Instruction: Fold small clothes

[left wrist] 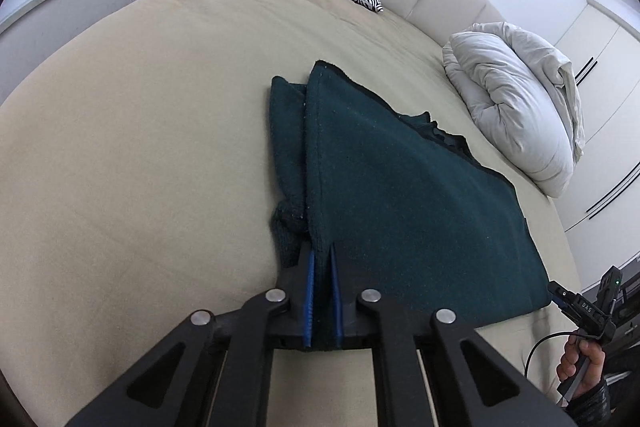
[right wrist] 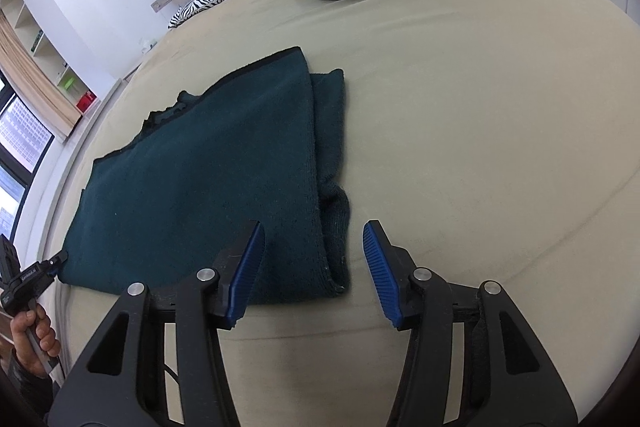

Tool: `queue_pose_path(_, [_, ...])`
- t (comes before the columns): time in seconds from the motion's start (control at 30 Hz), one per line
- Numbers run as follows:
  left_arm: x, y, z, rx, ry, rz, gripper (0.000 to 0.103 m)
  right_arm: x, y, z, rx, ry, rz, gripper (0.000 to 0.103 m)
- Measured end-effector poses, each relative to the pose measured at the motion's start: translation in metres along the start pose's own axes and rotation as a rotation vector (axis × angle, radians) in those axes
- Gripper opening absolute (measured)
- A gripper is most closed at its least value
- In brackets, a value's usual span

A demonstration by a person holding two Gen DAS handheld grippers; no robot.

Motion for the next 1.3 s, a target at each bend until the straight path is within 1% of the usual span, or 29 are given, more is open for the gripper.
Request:
queue_pose_path(0.07, [0.000, 0.001, 0.001, -0.003, 0.003, -0.001, 0.007, 0.001, 0.003, 0.003, 0.002, 0.011, -0.017, 0.042])
queue_pose_path(0.23, [0.000, 0.003, -0.001, -0.004, -0.003, -0.004, 0.007, 0.002, 0.007, 0.006, 0.023, 0.016, -0.035, 0.035])
queue_pose_path(0.3, [0.000, 0.006, -0.002, 0.004, -0.006, -0.016, 0.007, 0.001, 0.005, 0.007, 0.028, 0.015, -0.027, 0.027])
queue_pose_path(0.37, [0.000, 0.008, -0.003, 0.017, -0.003, -0.030, 0.007, 0.000, 0.004, 0.008, 0.039, 0.020, -0.027, 0.011])
queue_pose_path(0.43, [0.001, 0.010, -0.005, 0.025, -0.004, -0.033, 0.006, 0.000, 0.006, 0.008, 0.043, 0.023, -0.032, 0.006])
queue_pose_path(0.67, [0.005, 0.012, -0.013, 0.026, -0.021, -0.015, 0.006, 0.003, 0.013, 0.002, 0.044, 0.010, -0.036, 0.005])
queue_pose_path(0.8, [0.009, 0.019, -0.011, 0.032, -0.010, -0.031, 0.006, 0.008, 0.014, -0.001, 0.047, 0.017, -0.039, 0.005])
queue_pose_path(1.0, [0.017, 0.028, -0.008, 0.039, 0.003, -0.056, 0.006, 0.021, 0.005, -0.001, 0.048, 0.030, -0.007, 0.005])
queue_pose_path(1.13, [0.020, 0.030, -0.009, 0.043, 0.004, -0.062, 0.006, 0.021, 0.000, 0.001, 0.040, 0.028, 0.018, 0.005])
queue_pose_path(1.3, [0.016, 0.032, -0.009, 0.054, 0.011, -0.068, 0.006, 0.021, 0.008, -0.001, 0.046, 0.028, -0.004, 0.005])
Point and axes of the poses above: each gripper's, at about its wrist camera, not at the fingertips, and z roughly the way its jaws point, y to its left, x to its underside, the point moved 3 cm from there along z, roughly the way its jaws point, and after that the axes turned 13 degrees about -x, right-handed, at the moved point
